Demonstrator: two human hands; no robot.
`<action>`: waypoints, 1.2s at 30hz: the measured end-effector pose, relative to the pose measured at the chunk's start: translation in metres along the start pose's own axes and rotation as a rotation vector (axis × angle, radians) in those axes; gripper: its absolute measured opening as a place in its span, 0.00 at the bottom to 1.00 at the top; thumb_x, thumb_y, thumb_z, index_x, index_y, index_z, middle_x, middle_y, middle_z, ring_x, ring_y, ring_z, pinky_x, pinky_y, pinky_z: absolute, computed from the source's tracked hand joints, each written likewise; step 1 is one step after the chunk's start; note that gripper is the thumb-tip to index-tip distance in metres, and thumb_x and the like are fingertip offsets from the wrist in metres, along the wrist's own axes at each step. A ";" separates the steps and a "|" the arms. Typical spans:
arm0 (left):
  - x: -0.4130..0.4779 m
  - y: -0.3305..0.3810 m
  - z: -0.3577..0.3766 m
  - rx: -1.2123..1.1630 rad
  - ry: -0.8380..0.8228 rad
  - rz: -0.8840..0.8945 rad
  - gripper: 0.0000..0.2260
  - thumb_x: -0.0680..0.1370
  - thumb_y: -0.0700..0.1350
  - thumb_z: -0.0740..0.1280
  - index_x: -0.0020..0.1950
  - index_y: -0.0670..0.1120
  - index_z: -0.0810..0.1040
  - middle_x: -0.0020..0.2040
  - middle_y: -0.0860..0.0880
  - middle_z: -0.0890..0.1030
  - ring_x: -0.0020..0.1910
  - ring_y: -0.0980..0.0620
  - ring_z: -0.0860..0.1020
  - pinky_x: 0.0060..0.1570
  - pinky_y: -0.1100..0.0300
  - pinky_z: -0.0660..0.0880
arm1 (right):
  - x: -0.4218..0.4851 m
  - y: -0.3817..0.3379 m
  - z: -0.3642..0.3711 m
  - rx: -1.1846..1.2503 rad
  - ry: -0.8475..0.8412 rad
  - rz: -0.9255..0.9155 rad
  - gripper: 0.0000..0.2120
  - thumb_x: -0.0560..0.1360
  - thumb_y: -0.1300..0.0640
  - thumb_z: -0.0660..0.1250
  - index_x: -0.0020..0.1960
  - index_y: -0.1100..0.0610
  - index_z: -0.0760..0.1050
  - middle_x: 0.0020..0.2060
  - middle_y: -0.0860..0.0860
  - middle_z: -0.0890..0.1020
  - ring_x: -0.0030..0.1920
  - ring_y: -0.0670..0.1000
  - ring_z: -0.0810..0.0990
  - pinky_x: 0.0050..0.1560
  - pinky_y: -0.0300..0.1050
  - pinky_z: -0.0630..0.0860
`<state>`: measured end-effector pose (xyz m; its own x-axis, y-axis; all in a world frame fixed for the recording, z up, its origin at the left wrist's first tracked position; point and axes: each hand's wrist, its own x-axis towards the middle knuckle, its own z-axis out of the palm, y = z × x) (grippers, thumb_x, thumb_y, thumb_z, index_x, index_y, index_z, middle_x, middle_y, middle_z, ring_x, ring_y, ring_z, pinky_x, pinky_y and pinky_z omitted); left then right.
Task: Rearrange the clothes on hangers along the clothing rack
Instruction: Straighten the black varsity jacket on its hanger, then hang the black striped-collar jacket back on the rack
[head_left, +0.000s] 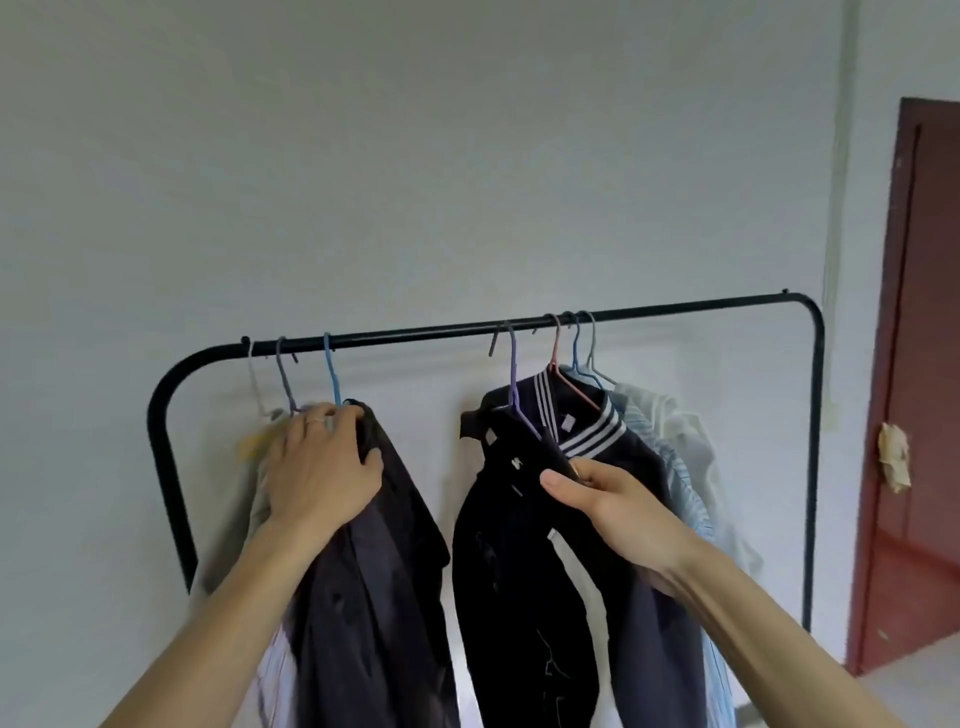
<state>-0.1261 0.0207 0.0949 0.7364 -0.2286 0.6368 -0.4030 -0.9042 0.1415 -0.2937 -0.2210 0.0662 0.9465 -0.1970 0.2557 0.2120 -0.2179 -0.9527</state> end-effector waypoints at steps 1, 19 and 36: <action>0.003 -0.007 0.001 0.004 -0.033 -0.023 0.24 0.76 0.56 0.61 0.71 0.53 0.65 0.72 0.47 0.67 0.71 0.44 0.63 0.69 0.48 0.63 | 0.011 -0.006 0.008 0.003 -0.002 -0.021 0.24 0.74 0.44 0.70 0.42 0.65 0.68 0.38 0.54 0.73 0.41 0.51 0.74 0.48 0.46 0.71; 0.003 -0.035 0.016 -0.042 0.038 0.012 0.21 0.78 0.58 0.57 0.71 0.57 0.66 0.71 0.54 0.69 0.71 0.51 0.65 0.69 0.54 0.60 | 0.086 0.014 0.145 -0.276 -0.205 0.080 0.24 0.73 0.38 0.67 0.61 0.52 0.69 0.47 0.50 0.80 0.37 0.48 0.77 0.35 0.41 0.76; 0.106 0.062 0.027 0.067 0.068 0.386 0.29 0.79 0.55 0.55 0.79 0.53 0.49 0.80 0.46 0.45 0.78 0.45 0.43 0.74 0.42 0.43 | 0.067 0.014 -0.046 -1.124 0.672 -0.031 0.25 0.77 0.46 0.61 0.71 0.52 0.65 0.65 0.51 0.74 0.63 0.57 0.71 0.61 0.49 0.70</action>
<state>-0.0584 -0.0694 0.1502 0.4989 -0.5337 0.6828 -0.6050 -0.7786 -0.1665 -0.2391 -0.2814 0.0776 0.5698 -0.5420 0.6177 -0.3954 -0.8398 -0.3721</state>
